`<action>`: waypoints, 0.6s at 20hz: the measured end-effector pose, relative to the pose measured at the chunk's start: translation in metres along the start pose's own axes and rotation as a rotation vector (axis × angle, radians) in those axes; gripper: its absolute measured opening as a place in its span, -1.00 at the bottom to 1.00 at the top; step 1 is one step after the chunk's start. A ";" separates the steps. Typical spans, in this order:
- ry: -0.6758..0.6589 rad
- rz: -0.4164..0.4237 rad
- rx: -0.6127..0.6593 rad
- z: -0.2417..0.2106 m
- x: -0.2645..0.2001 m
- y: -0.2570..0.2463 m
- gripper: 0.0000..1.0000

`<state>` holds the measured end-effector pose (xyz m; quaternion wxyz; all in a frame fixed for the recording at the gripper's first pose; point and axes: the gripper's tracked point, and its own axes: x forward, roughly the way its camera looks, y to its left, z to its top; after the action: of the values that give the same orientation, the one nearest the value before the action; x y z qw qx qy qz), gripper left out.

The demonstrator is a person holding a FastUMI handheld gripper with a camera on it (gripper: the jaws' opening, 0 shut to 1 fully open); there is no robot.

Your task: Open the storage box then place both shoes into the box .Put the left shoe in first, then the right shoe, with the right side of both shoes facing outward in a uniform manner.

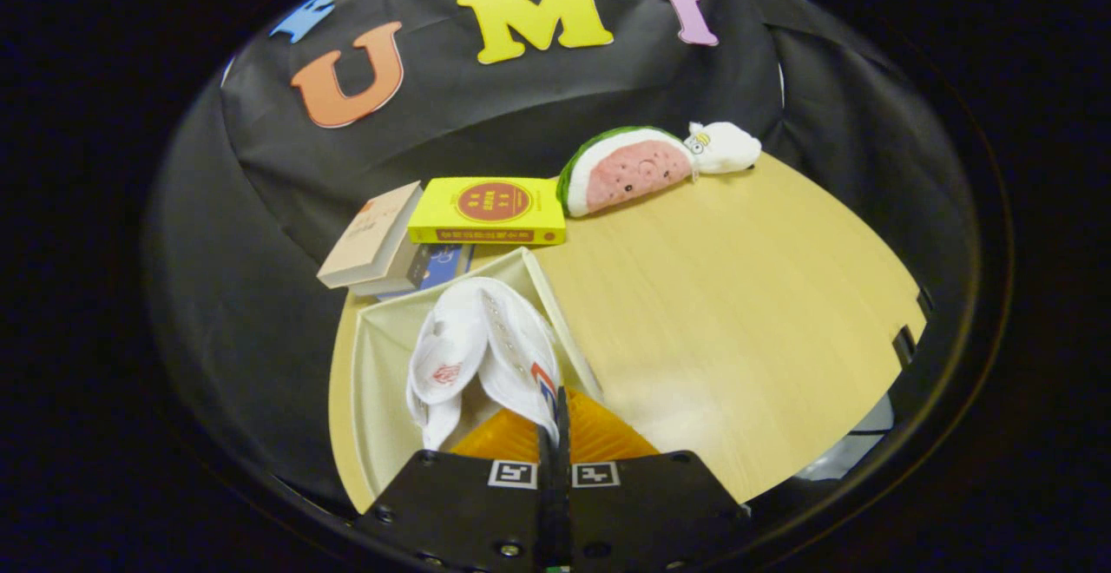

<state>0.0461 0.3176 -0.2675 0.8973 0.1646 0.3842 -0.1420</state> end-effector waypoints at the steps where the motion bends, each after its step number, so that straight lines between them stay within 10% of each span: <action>1: 0.014 -0.007 0.021 -0.005 0.004 -0.001 -1.00; 5: -0.008 0.066 0.042 -0.007 0.014 0.013 -0.98; 7: 0.023 0.127 0.011 -0.013 0.011 0.026 -0.41; 12: 0.036 0.204 -0.043 -0.006 -0.010 0.027 0.31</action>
<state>0.0458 0.3455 -0.2591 0.9034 0.1859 0.3844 -0.0388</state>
